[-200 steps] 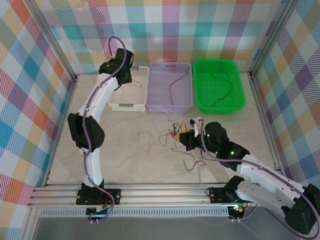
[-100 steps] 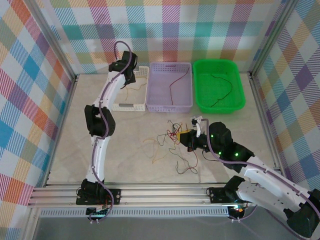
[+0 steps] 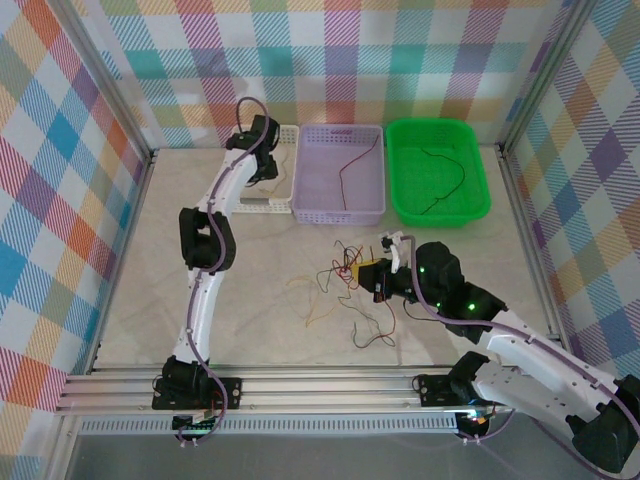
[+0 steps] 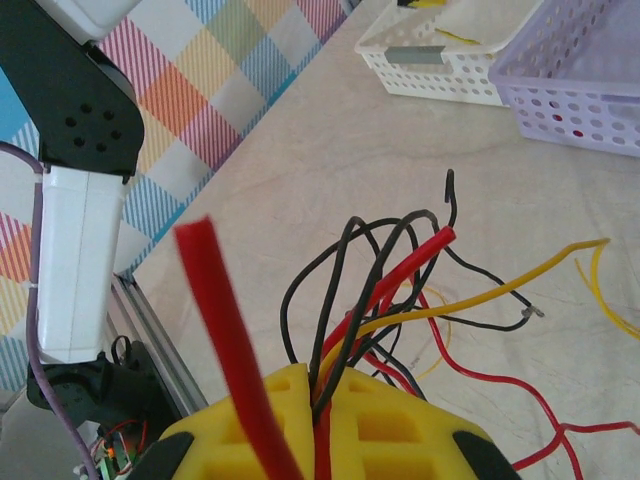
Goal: Untangle the cables
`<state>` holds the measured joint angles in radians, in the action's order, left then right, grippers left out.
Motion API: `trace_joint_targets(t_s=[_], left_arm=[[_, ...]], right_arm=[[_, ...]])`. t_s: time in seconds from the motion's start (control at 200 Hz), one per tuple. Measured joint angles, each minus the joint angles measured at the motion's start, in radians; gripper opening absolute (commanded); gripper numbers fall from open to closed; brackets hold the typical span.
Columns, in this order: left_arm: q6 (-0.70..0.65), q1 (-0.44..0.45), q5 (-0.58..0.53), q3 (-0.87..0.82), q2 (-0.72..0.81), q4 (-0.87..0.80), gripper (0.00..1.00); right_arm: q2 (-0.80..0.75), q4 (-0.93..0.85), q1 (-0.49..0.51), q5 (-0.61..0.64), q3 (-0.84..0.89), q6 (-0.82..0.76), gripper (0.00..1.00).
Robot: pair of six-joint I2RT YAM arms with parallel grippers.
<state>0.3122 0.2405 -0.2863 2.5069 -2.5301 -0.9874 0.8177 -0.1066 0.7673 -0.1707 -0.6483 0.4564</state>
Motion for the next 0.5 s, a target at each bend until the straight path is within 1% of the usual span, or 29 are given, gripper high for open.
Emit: trace_joint_targets(t_s=[0.065,0.08,0.095,0.105,0.12,0.245,0.37,0.435,0.5], left_arm=[[0.01,0.0,0.023,-0.051,0.044,0.0,0.77],[0.01,0.0,0.027,-0.061,0.055,-0.001,0.85],[0.016,0.0,0.034,-0.07,0.066,-0.001,0.9],[0.013,0.0,0.037,-0.075,0.073,-0.002,0.97],[0.013,0.0,0.042,-0.081,0.084,-0.003,1.0],[0.025,0.003,0.085,-0.104,0.189,-0.003,1.0],[0.033,0.021,0.103,-0.193,0.355,0.019,1.0],[0.042,0.033,0.11,-0.275,0.456,0.047,1.0],[0.067,0.047,0.135,-0.434,0.596,0.109,1.0]], right_arm=[[-0.002,0.0,0.0,-0.003,-0.001,0.002,0.0],[-0.002,0.0,0.0,-0.003,-0.001,0.002,0.0],[-0.002,0.0,0.0,-0.003,-0.001,0.003,0.0],[-0.002,0.0,0.0,-0.003,-0.002,0.004,0.0],[-0.002,-0.001,0.0,-0.003,-0.002,0.004,0.0],[-0.002,-0.013,0.0,-0.002,-0.019,0.003,0.0],[0.006,-0.033,0.0,0.002,-0.066,0.0,0.0],[0.016,-0.033,0.0,0.002,-0.09,-0.004,0.0],[0.031,-0.041,0.0,0.005,-0.116,-0.012,0.0]])
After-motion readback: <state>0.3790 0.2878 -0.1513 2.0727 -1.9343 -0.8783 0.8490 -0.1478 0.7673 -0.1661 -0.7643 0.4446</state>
